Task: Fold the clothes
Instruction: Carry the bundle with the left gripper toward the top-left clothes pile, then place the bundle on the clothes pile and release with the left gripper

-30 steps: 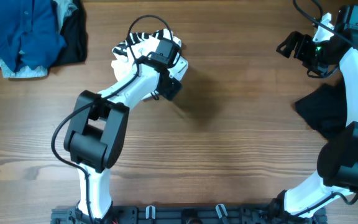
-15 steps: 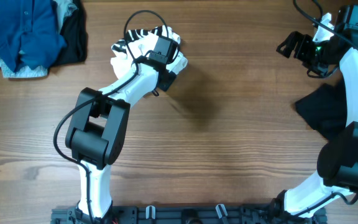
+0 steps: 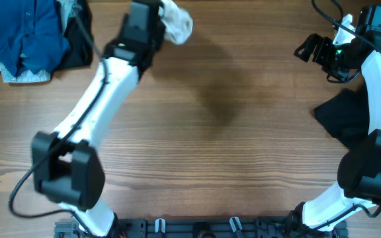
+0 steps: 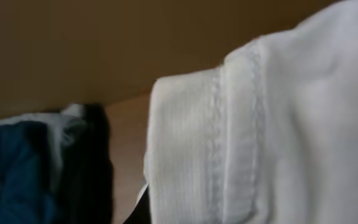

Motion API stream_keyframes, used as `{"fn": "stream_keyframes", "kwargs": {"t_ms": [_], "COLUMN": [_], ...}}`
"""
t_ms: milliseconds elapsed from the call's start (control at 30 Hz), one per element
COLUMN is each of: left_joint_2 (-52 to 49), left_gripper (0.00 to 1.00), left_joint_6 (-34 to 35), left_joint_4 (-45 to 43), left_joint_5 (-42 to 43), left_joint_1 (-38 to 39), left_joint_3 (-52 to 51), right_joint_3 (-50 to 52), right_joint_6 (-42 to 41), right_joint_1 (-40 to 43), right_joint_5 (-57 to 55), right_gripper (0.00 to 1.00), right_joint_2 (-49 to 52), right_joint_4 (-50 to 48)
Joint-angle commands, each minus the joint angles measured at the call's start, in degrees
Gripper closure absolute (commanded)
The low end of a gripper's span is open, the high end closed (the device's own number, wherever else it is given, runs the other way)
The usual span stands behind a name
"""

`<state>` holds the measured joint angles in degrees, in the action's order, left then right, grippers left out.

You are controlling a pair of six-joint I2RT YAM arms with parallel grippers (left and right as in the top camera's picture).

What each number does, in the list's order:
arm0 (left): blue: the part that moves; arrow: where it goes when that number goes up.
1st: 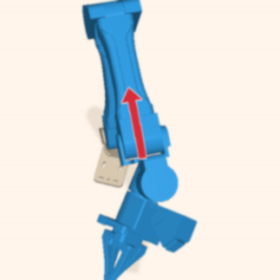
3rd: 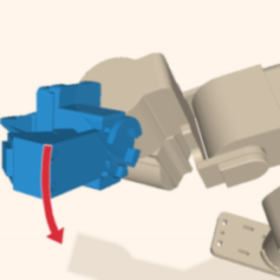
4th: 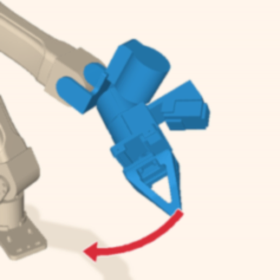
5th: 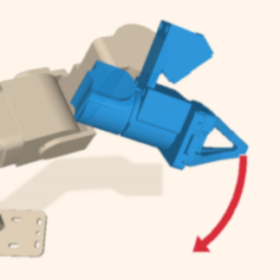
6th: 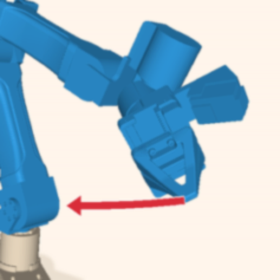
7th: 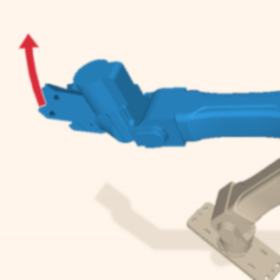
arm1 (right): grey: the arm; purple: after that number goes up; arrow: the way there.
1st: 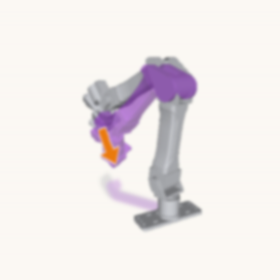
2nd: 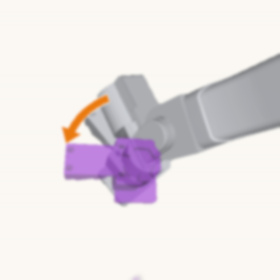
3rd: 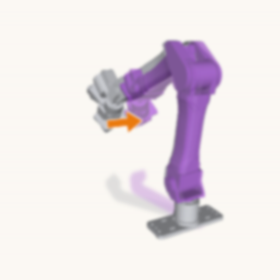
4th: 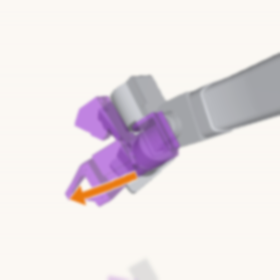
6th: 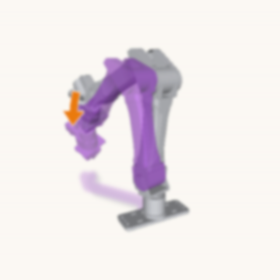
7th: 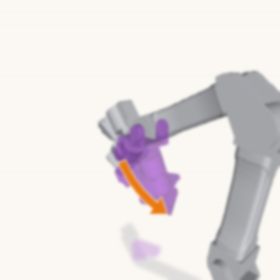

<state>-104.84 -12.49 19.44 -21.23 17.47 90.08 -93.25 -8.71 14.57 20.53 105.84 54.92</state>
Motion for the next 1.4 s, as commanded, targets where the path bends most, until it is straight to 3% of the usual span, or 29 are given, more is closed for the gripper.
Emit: {"fn": "stream_keyframes", "kwargs": {"t_ms": [0,200,367,633,833,900,1367], "left_joint_2": [2.5,3.0,3.0,1.7,-2.2,-4.0,-15.6], "left_gripper": [0.96,0.96,0.96,0.96,0.96,0.96,0.96], "left_joint_6": [1.0,0.5,-5.8,-37.7,-66.5,-70.5,-71.3], "left_joint_4": [-3.7,-12.1,-20.7,-23.5,-24.9,-28.6,-52.0], "left_joint_5": [-4.9,-11.1,-10.3,15.1,26.7,28.0,30.1], "left_joint_1": [-4.0,-9.9,-16.8,-25.5,-31.7,-33.4,-40.1], "left_joint_3": [1.0,1.0,1.0,1.0,1.0,1.0,1.1], "right_joint_3": [-0.4,-0.4,-0.4,-0.4,-0.4,-0.4,-0.4], "right_joint_6": [1.2,1.2,1.0,1.0,1.0,1.0,-0.9], "right_joint_1": [-0.3,-0.4,-0.3,-0.5,-0.5,-0.5,-0.5], "right_joint_5": [-0.1,-0.1,-0.1,-0.1,-0.1,-0.1,0.1], "right_gripper": [0.01,0.0,0.0,0.0,0.0,0.0,0.01], "right_joint_2": [0.1,0.1,0.1,0.1,0.1,0.1,0.1], "right_joint_4": [0.4,1.1,1.5,1.5,1.7,1.7,1.6]}}
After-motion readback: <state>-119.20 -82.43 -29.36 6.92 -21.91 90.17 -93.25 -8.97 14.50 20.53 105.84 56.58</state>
